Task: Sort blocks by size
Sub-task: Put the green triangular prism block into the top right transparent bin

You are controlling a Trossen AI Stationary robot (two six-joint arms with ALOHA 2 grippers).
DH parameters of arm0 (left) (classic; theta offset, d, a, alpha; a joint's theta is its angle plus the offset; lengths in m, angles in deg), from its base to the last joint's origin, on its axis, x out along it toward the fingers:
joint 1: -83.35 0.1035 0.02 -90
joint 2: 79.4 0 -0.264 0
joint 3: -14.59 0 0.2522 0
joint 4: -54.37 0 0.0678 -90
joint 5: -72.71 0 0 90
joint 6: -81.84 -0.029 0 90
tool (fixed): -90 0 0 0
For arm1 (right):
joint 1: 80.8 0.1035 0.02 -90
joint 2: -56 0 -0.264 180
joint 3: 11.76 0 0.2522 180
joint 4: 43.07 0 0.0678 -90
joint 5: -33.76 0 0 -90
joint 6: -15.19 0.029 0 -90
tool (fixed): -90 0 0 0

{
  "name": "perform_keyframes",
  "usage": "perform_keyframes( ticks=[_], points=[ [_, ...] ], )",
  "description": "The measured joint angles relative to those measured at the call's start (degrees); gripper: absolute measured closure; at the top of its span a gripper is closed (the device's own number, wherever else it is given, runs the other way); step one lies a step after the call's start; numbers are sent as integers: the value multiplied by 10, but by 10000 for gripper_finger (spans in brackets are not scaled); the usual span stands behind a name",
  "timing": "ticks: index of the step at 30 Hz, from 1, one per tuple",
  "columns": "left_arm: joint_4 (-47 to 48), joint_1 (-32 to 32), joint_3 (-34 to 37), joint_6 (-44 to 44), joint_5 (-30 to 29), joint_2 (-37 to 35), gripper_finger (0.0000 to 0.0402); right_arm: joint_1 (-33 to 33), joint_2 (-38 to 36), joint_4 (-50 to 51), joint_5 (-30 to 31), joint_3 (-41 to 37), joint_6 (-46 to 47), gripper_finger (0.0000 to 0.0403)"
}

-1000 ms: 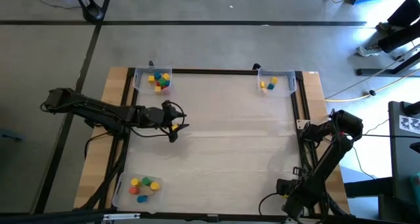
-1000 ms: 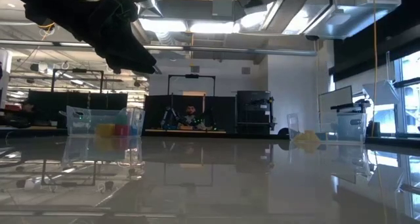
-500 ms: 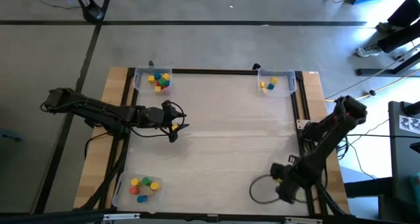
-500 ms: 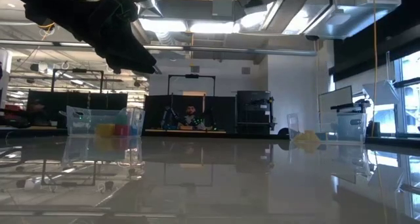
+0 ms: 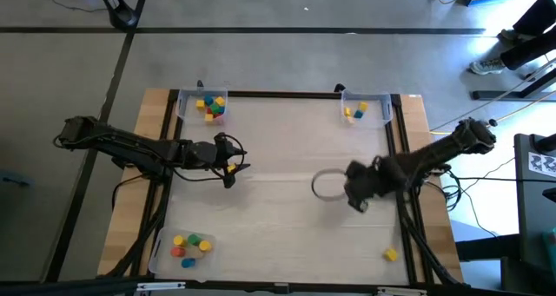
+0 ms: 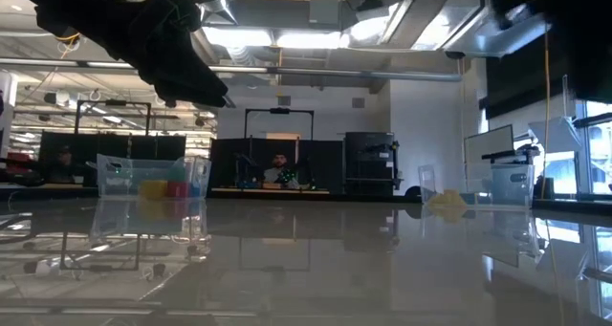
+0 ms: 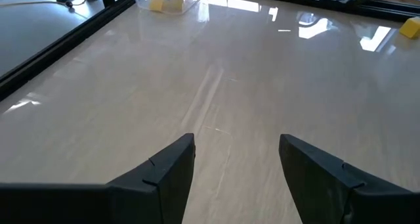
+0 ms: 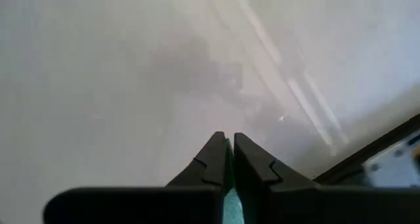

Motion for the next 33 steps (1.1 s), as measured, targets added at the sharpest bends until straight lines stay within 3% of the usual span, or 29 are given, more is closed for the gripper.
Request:
perform_keyframes(
  ticks=[11,18,24,30,33],
  points=[
    [0,0,0,2,0,0,192,-299,-24,-10,109,0,-253,382],
    [0,0,0,2,0,0,192,-476,-23,-115,164,0,-408,382],
    [0,0,0,1,0,0,192,-576,-22,-237,181,-12,-476,382],
    [0,0,0,-5,0,0,192,-633,-22,-342,176,-68,-501,380],
    [1,0,0,-5,0,0,192,-658,-21,-367,161,-91,-500,361]
  ],
)
